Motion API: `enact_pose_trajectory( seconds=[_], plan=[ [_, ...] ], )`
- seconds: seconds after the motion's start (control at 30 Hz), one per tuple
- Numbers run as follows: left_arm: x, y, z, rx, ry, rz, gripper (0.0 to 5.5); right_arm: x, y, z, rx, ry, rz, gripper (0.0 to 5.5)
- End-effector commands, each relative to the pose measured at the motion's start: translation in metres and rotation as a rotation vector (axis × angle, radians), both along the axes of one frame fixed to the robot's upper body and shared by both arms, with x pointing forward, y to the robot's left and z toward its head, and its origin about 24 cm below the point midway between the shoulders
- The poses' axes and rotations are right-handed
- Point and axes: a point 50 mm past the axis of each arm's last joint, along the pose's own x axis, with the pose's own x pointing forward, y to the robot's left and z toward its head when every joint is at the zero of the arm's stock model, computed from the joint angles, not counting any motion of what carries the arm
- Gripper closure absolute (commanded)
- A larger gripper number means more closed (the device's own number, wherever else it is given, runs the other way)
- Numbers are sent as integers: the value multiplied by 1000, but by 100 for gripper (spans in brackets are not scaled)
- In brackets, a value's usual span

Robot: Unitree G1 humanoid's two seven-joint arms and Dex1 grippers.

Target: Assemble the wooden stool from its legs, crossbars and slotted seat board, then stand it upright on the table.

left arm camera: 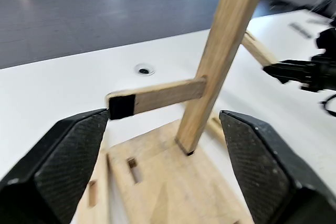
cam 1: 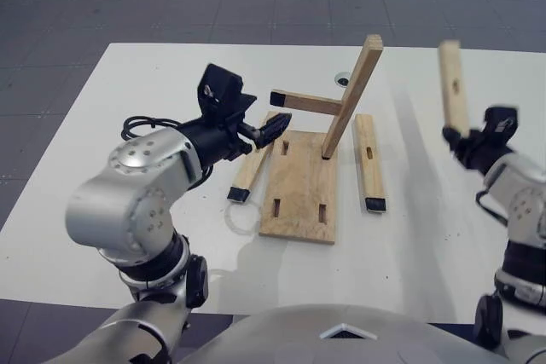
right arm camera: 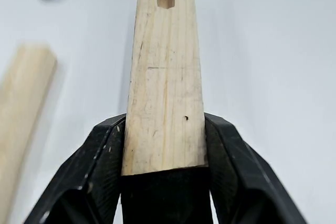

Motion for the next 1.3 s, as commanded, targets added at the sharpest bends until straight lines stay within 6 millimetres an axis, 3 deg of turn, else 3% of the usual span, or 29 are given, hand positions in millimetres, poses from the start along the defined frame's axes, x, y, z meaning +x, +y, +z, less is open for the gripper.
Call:
enact_pose_trajectory(
  seconds=[0.03, 0.07, 0.13, 0.23, 0.33, 0.57, 0.7, 1.1, 1.3],
  plan=[
    [8, 7, 28, -405, -19, -389, 162, 12, 37, 114, 405, -457, 450, 346],
    [10, 8, 37, -484, -29, -490, 162, 3, 52, 135, 496, -521, 655, 346],
    [13, 10, 51, -582, -45, -615, 162, -12, 72, 152, 593, -543, 947, 346],
    [19, 8, 67, -662, -44, -714, 162, -27, 94, 150, 621, -458, 1243, 346],
    [22, 4, 73, -700, -11, -758, 162, -38, 115, 145, 629, -374, 1431, 346],
    [25, -10, 76, -720, 40, -733, 162, -45, 135, 138, 614, -304, 1533, 346],
    [20, -20, 92, -740, 23, -747, 162, -45, 142, 123, 584, -253, 1516, 346],
    [11, -20, 95, -668, 63, -724, 162, -37, 142, 103, 484, -180, 1479, 348],
    [8, -26, 91, -626, 93, -776, 260, -38, 140, 100, 456, -134, 1518, 348]
  ],
)
